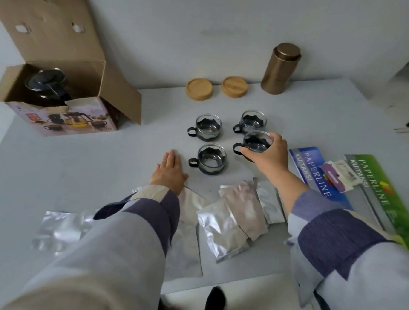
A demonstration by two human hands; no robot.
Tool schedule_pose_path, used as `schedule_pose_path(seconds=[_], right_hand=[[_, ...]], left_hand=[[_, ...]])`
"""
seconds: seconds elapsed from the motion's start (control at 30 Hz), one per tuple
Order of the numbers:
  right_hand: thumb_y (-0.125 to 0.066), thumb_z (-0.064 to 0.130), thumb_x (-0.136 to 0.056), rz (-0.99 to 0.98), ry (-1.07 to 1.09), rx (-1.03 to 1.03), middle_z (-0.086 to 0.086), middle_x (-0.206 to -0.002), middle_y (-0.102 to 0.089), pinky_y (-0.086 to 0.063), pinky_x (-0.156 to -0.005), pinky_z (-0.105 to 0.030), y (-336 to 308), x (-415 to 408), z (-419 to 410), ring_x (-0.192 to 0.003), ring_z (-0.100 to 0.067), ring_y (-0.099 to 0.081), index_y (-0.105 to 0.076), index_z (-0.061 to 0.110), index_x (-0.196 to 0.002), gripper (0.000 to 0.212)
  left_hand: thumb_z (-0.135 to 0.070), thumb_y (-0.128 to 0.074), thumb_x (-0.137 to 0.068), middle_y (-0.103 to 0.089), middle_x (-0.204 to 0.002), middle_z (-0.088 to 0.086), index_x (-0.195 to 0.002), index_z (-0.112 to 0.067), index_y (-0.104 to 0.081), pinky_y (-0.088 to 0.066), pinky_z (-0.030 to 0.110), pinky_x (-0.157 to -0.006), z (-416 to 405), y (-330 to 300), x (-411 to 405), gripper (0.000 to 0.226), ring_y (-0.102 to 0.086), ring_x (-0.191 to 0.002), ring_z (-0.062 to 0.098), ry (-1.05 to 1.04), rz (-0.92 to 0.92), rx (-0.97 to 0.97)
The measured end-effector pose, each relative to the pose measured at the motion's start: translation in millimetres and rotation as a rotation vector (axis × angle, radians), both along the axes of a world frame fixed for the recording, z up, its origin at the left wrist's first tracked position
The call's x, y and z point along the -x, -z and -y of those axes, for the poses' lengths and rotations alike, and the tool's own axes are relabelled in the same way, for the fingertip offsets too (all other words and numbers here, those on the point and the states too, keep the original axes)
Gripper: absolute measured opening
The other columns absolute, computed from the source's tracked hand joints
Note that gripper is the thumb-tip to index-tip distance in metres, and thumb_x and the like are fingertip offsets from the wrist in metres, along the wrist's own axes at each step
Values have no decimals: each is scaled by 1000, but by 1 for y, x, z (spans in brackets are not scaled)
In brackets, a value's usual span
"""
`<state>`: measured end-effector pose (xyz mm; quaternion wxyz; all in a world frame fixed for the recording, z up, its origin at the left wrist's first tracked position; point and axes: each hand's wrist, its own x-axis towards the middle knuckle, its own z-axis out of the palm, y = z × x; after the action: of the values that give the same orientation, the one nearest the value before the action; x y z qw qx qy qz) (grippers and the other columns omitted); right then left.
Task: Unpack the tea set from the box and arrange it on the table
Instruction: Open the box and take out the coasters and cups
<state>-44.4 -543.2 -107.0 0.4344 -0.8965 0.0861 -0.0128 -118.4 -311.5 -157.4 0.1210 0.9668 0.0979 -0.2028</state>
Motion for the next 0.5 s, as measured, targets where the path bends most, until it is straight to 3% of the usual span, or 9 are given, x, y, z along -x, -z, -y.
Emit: schedule_pose_path(seconds=[0.5], right_hand=[[-85, 25, -66, -29, -14, -18, -10, -136, -37, -36, -92, -21, 40, 6, 11, -122, -25, -46, -37, 12, -134, 84]], left_hand=[[-34, -30, -103, 16, -160, 11, -151, -4, 9, -5, 45, -120, 3, 4, 1, 69, 13, -147, 27, -1, 5, -48]])
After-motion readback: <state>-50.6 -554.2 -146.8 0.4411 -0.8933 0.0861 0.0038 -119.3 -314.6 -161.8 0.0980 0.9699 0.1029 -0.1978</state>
